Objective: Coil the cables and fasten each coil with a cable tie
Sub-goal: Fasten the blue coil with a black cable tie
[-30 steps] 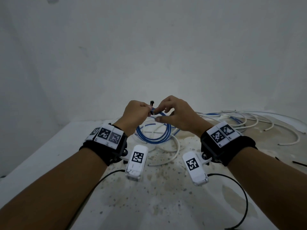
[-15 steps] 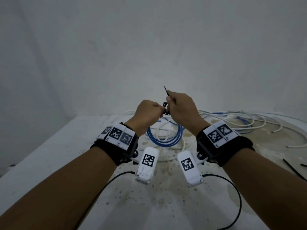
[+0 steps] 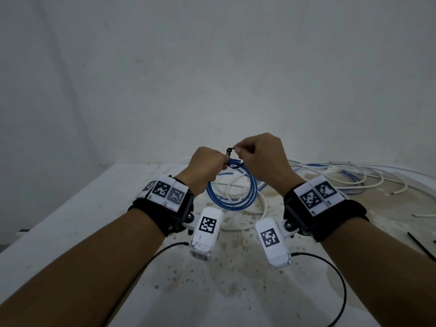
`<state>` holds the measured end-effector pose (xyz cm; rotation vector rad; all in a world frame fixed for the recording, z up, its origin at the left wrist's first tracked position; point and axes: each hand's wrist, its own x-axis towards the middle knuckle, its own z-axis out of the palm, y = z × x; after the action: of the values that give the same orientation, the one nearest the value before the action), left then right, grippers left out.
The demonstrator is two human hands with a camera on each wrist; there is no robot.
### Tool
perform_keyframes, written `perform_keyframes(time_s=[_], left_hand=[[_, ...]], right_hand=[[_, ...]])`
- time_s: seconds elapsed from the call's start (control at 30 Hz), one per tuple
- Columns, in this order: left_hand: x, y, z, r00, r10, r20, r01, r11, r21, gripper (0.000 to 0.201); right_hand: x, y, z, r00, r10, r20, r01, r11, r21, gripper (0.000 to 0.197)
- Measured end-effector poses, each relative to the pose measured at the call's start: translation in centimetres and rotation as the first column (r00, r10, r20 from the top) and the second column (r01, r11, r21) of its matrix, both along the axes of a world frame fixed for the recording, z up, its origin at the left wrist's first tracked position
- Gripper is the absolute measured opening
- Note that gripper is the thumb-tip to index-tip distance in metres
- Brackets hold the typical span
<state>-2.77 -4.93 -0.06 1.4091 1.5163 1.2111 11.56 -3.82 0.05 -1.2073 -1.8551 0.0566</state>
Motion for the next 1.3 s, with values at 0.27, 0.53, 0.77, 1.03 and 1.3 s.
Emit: perform_keyframes(time_s=[0.27, 0.53, 0.77, 1.03, 1.3], left_hand=[[-0.2, -0.1, -0.2, 0.996, -0.016, -0.085, 0.016, 1.0, -0.004, 0.019], [-0.1, 0.1, -1.4, 0.872, 0.048, -0.488, 0.052, 0.981, 0.189, 0.03], [0.2, -0.8, -1.5, 0.677, 0.187, -0.712, 0.083, 0.942, 0.326, 0.034], [-1.6, -0.2, -1.4, 0.745, 0.145, -0.651, 0.168, 0.904, 0.393, 0.024], [-2.5, -0.2, -1.7, 0.804, 0.027, -0.594, 0.249, 0.892, 0.378, 0.022]], right_hand=[[-0.3, -0.9, 0.2, 0.998, 0.008, 0.056, -0.006, 0.999, -0.037, 0.017], [-0.8, -0.9, 0.1, 0.937, -0.131, 0.325, 0.146, 0.989, -0.022, 0.021], [-1.3, -0.3, 0.2, 0.976, -0.062, 0.211, 0.086, 0.991, -0.106, 0.022], [-1.3, -0.8, 1.3, 0.806, -0.131, -0.578, -0.34, 0.696, -0.632, 0.011], [-1.2, -0.7, 2.3, 0.812, -0.131, -0.568, -0.426, 0.532, -0.732, 0.014]])
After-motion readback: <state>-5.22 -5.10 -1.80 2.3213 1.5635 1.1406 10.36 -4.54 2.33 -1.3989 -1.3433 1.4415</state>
